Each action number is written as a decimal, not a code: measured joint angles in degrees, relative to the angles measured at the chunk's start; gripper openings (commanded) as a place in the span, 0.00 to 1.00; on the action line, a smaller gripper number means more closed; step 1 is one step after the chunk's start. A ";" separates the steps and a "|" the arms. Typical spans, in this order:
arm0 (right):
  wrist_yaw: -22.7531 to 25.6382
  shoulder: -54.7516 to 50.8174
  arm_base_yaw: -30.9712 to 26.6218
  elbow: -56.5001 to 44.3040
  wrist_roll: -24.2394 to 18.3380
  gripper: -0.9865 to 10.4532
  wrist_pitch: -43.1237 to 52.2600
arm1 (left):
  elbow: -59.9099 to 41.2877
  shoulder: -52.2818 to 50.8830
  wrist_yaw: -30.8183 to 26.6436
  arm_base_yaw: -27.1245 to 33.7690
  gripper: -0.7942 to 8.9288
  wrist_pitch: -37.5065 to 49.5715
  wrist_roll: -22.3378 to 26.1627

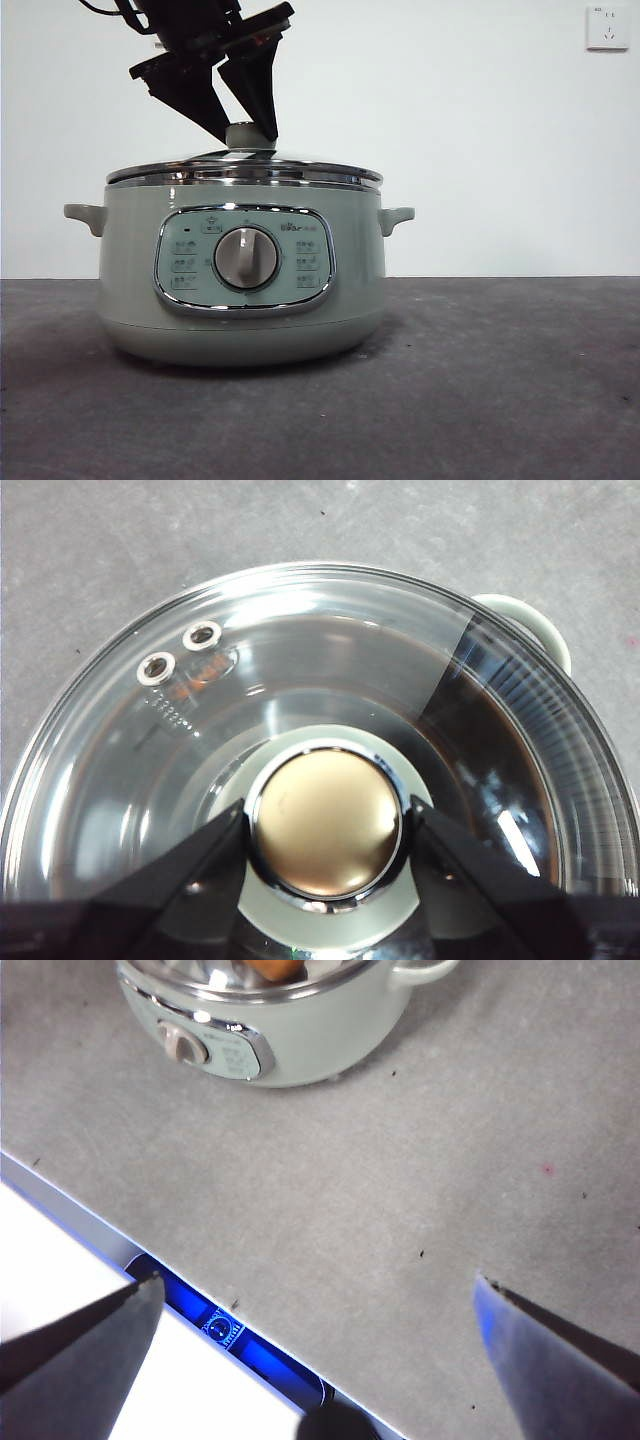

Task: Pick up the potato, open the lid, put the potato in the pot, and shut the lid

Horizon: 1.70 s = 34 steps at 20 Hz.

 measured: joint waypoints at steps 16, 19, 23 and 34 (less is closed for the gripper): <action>0.02 0.00 0.00 -0.02 0.00 0.82 1.84 | 0.07 0.33 -0.63 -0.52 0.70 -0.20 2.58; 0.02 0.02 0.00 -0.02 0.02 0.82 1.55 | 0.02 0.24 1.11 -0.37 0.84 -0.94 1.25; 0.02 0.02 0.00 -0.02 0.02 0.82 1.53 | -0.35 -4.96 1.38 -0.39 0.84 -3.26 0.44; 0.02 0.52 0.00 -0.02 0.00 0.82 1.75 | -0.35 -24.59 1.55 -3.30 0.82 -26.64 0.09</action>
